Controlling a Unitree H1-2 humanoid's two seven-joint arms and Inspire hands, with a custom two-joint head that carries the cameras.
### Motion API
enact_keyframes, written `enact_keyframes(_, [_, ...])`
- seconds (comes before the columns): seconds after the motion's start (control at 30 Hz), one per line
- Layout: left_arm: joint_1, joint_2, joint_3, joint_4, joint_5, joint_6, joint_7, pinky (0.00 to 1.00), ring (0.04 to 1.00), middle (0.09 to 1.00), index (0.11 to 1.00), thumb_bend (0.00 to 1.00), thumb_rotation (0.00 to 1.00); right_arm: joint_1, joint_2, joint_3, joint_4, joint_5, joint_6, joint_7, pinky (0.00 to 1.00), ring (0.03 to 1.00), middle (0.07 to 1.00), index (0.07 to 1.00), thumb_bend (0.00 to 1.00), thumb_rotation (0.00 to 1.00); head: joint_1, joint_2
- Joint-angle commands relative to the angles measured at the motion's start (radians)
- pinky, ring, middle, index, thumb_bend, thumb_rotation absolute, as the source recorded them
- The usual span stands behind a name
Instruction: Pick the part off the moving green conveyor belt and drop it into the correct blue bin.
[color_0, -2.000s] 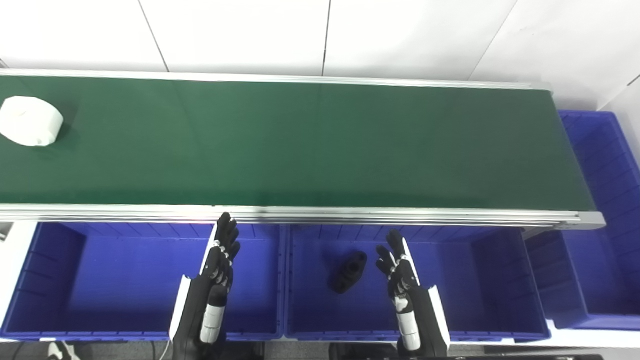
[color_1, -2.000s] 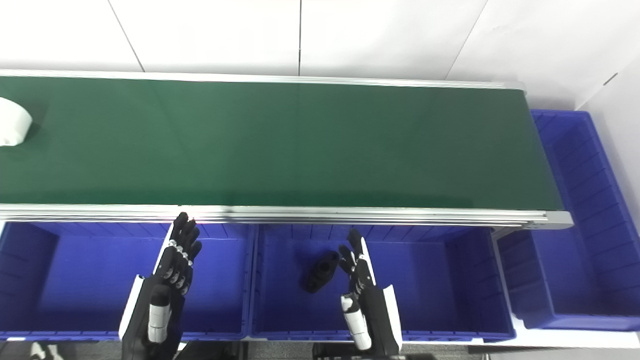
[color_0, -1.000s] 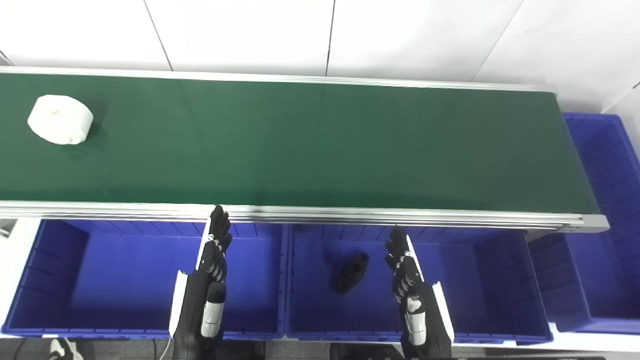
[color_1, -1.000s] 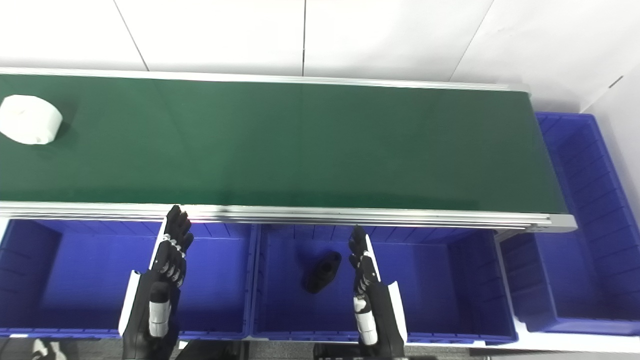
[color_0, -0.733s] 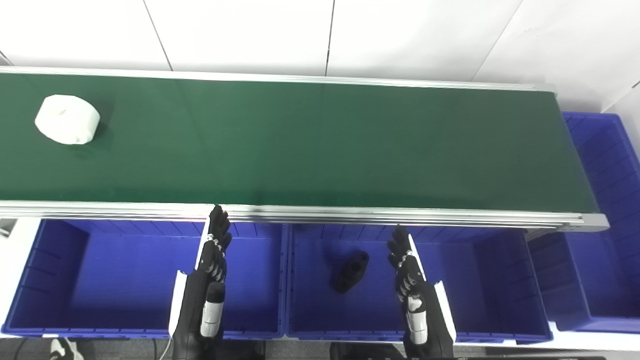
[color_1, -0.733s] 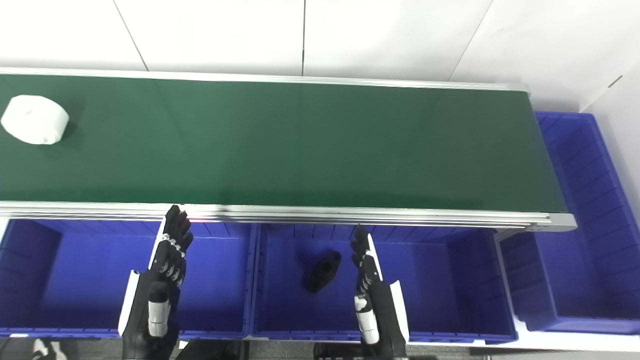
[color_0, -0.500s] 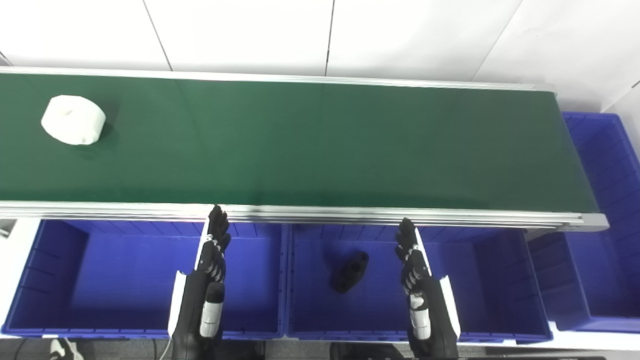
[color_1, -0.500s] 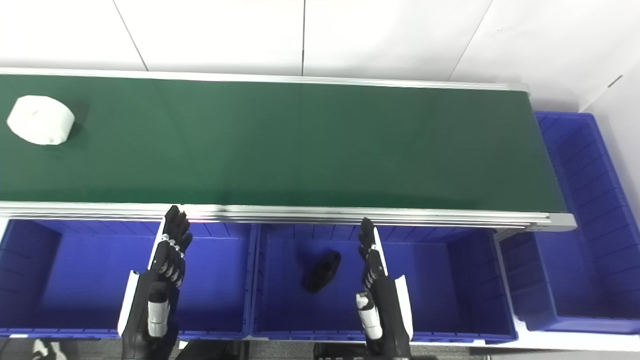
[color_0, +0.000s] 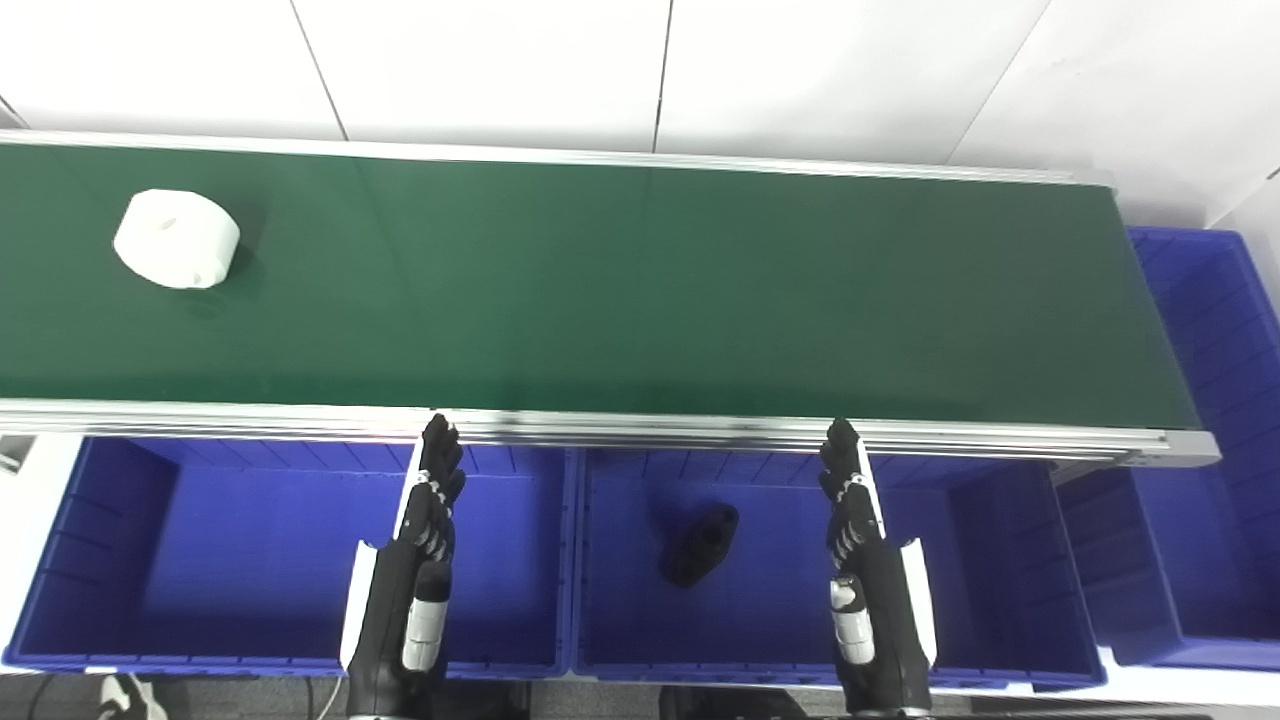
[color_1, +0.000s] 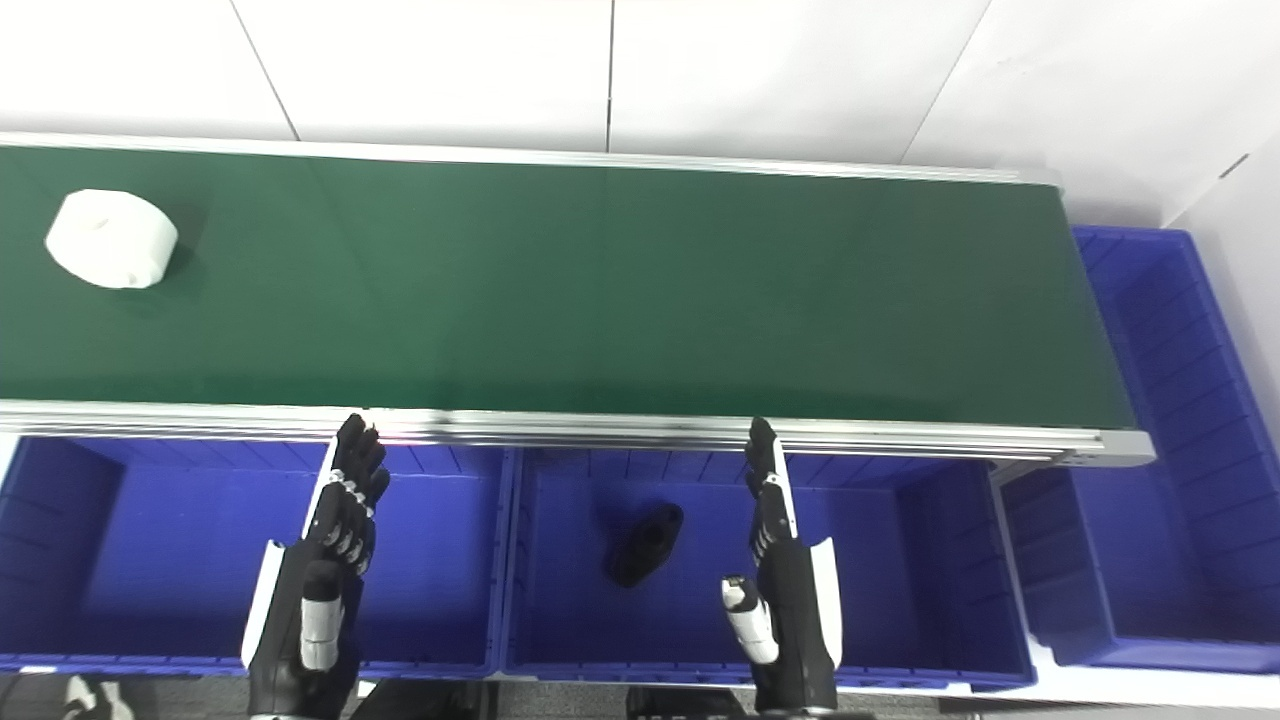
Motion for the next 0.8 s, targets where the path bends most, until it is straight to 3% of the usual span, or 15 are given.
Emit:
enact_keyframes(0.0, [-0.005,-0.001,-0.004,-0.005,0.006,-0.04,-0.008,1.0,1.0,1.0,1.0,0.88,0.99,-0.004,-0.001,0.002,-0.006,0.004,-0.062,-0.009,0.99,0.997,1.0,1.0,0.92,1.0,0.0,0.0])
enact_keyframes(0.23, [-0.02,-0.002,-0.005,0.034,0.013,-0.054,-0.007,1.0,1.0,1.0,1.0,0.89,0.99,-0.016,-0.009,0.006,0.023,0.01,-0.063,-0.017,0.98,0.988,1.0,1.0,0.9,1.0,0.03,-0.042])
enact_keyframes(0.37, [-0.029,-0.01,-0.01,0.07,0.027,-0.084,-0.002,1.0,1.0,1.0,1.0,0.87,0.99,-0.025,-0.028,0.008,0.046,0.025,-0.063,-0.022,0.99,0.991,1.0,1.0,0.9,1.0,0.081,-0.079])
enact_keyframes(0.4, [-0.031,-0.016,-0.013,0.08,0.033,-0.091,0.002,1.0,1.0,1.0,1.0,0.86,0.99,-0.028,-0.034,0.006,0.055,0.036,-0.063,-0.021,0.99,0.991,1.0,1.0,0.9,1.0,0.119,-0.102])
enact_keyframes(0.5, [-0.045,-0.027,-0.023,0.128,0.057,-0.122,0.016,1.0,1.0,1.0,1.0,0.81,0.97,-0.041,-0.05,0.0,0.085,0.069,-0.064,-0.016,1.0,1.0,1.0,1.0,0.9,1.0,0.16,-0.144])
enact_keyframes(0.63, [-0.074,-0.03,-0.04,0.192,0.083,-0.13,0.045,1.0,1.0,1.0,1.0,0.81,0.97,-0.061,-0.068,-0.011,0.125,0.117,-0.064,0.005,1.0,1.0,1.0,1.0,0.93,1.0,0.206,-0.198])
enact_keyframes(0.77, [-0.091,-0.04,-0.055,0.223,0.096,-0.129,0.064,1.0,1.0,1.0,1.0,0.8,0.97,-0.081,-0.084,-0.027,0.153,0.156,-0.064,0.036,1.0,1.0,1.0,1.0,0.92,1.0,0.247,-0.204])
